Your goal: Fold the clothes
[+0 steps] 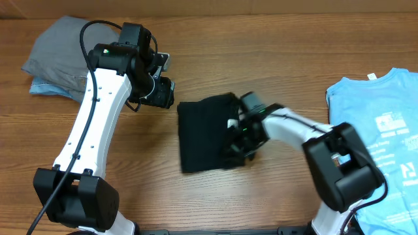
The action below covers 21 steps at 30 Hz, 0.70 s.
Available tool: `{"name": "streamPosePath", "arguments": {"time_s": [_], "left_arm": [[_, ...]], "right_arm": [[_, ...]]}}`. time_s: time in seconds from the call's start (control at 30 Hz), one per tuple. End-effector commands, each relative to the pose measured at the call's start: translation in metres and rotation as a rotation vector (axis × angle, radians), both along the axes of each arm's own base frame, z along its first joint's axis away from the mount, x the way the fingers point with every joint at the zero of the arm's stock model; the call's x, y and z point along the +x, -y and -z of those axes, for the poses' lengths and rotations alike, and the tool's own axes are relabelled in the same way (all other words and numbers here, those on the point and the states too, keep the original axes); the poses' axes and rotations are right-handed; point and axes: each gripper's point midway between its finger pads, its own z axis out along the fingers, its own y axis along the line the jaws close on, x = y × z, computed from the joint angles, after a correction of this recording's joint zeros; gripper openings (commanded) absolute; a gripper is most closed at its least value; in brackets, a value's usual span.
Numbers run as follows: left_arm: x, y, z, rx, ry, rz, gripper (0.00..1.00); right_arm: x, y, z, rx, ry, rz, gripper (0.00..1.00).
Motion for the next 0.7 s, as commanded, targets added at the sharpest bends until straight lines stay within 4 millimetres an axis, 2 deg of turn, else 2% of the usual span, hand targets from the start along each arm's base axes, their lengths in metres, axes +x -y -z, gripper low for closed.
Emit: {"name": "streamPosePath", "arguments": {"time_s": [0.0, 0.07, 0.13, 0.23, 0.33, 0.4, 0.5, 0.57, 0.67], "left_arm": [[0.000, 0.000, 0.002, -0.009, -0.005, -0.004, 0.65], [0.001, 0.001, 0.001, -0.013, 0.000, -0.004, 0.68], [0.003, 0.001, 0.001, -0.014, 0.005, -0.003, 0.71], [0.003, 0.002, 0.003, -0.015, 0.004, -0.003, 0.76], [0.000, 0.008, 0.008, -0.051, -0.018, 0.005, 0.76], [-0.001, 0.017, 0.014, -0.098, -0.030, 0.019, 0.75], [-0.003, 0.037, 0.030, -0.176, -0.035, 0.060, 0.73], [-0.004, 0.050, 0.043, -0.230, -0.040, 0.084, 0.73], [-0.003, 0.069, 0.068, -0.310, -0.051, 0.115, 0.69]], "right_arm": [[0.036, 0.066, 0.025, -0.178, 0.113, 0.017, 0.29], [0.061, 0.102, 0.027, -0.285, 0.185, 0.033, 0.34], [0.094, 0.127, 0.019, -0.317, 0.308, 0.021, 0.34], [0.130, 0.149, -0.006, -0.300, 0.424, 0.007, 0.36], [0.150, 0.159, -0.048, -0.249, 0.485, -0.012, 0.37], [0.152, 0.156, -0.075, -0.201, 0.521, -0.047, 0.39], [0.140, 0.144, -0.105, -0.142, 0.513, -0.088, 0.44], [0.126, 0.134, -0.109, -0.113, 0.472, -0.106, 0.46], [0.100, 0.113, -0.102, -0.092, 0.384, -0.156, 0.45]]}}
